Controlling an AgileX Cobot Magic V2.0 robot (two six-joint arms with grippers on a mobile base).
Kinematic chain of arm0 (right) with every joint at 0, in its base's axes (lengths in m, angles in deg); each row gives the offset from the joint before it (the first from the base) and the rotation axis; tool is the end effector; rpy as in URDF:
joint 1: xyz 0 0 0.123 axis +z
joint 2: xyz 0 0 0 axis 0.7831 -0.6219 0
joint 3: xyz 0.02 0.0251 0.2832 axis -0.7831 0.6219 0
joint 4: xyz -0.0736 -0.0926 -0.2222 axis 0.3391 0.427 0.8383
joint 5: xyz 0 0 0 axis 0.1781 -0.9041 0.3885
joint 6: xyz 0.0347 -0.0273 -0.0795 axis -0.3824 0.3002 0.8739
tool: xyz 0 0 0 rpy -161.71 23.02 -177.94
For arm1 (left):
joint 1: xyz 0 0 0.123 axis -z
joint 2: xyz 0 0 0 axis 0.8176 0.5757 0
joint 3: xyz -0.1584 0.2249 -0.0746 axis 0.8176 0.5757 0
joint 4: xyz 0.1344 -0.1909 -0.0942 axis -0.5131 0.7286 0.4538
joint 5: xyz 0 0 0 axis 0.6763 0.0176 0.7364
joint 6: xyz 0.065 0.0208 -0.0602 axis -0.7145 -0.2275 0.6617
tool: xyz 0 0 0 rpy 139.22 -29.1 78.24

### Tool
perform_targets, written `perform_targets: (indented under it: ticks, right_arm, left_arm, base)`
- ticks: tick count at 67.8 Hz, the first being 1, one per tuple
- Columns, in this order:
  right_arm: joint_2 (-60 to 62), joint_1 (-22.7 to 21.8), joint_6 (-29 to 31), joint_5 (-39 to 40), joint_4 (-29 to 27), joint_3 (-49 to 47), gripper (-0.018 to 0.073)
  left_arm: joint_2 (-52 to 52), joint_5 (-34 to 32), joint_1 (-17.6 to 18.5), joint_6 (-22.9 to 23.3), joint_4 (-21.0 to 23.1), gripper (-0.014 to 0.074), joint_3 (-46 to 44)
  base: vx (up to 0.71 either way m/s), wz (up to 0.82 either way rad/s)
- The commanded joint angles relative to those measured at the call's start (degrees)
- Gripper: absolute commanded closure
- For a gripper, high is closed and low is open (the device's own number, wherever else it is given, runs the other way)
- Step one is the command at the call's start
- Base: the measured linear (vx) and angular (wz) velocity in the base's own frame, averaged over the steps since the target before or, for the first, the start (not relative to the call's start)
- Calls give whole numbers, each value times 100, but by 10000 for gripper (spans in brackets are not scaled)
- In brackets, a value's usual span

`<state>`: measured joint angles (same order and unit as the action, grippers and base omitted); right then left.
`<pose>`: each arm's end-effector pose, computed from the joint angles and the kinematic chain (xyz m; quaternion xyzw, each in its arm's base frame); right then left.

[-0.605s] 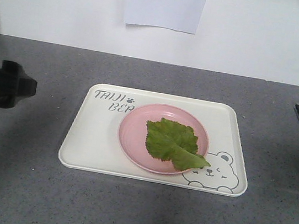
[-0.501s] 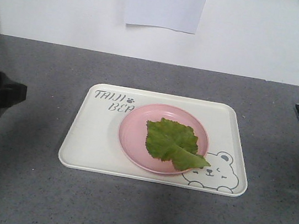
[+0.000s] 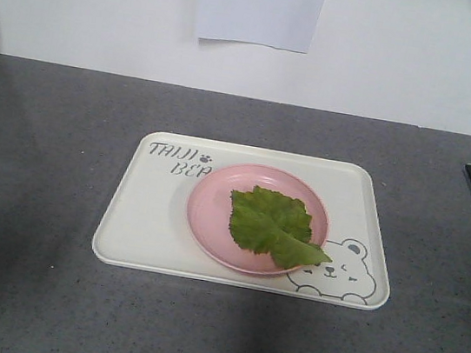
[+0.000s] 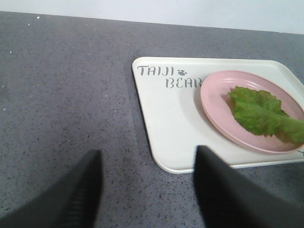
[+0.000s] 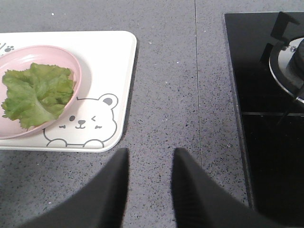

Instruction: Transfer vegetables to tray and serve

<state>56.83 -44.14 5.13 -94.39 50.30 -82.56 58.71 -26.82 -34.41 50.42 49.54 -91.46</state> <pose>0.0893 0.0055 0.3445 0.0233 0.8860 0.0345 0.4618 0.1157 -0.0374 0.3248 0.0203 0.8530 -0.1374 0.5030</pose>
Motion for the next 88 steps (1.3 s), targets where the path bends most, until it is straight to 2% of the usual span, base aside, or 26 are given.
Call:
perform_targets:
  ticks: [1, 4, 8, 31, 75, 83, 88]
  right_arm:
    - [-24, 4, 9, 338, 102, -137, 528]
    - [-24, 4, 9, 325, 102, -137, 575]
    - [-24, 4, 9, 298, 102, -137, 571]
    - [-24, 4, 9, 145, 102, -137, 568]
    - [-24, 4, 9, 134, 102, -137, 568]
    - [-24, 4, 9, 134, 102, -137, 568]
    - [-24, 4, 9, 134, 102, -137, 568]
  left_arm:
    - [-91, -421, 39, 39, -29, 428, -133]
    - [-113, -421, 39, 39, -29, 507, -133]
    - [-131, -412, 39, 39, -29, 608, -133]
    - [-140, -174, 39, 37, -10, 604, -133]
    - [-140, -174, 39, 37, -10, 604, -133]
    - [-140, -290, 39, 16, -149, 604, -127]
    - [-189, -634, 25, -213, -158, 604, -2]
  base:
    - [0, 0]
    - [0, 0]
    - [0, 0]
    - [0, 0]
    - [0, 0]
    - [0, 0]
    - [0, 0]
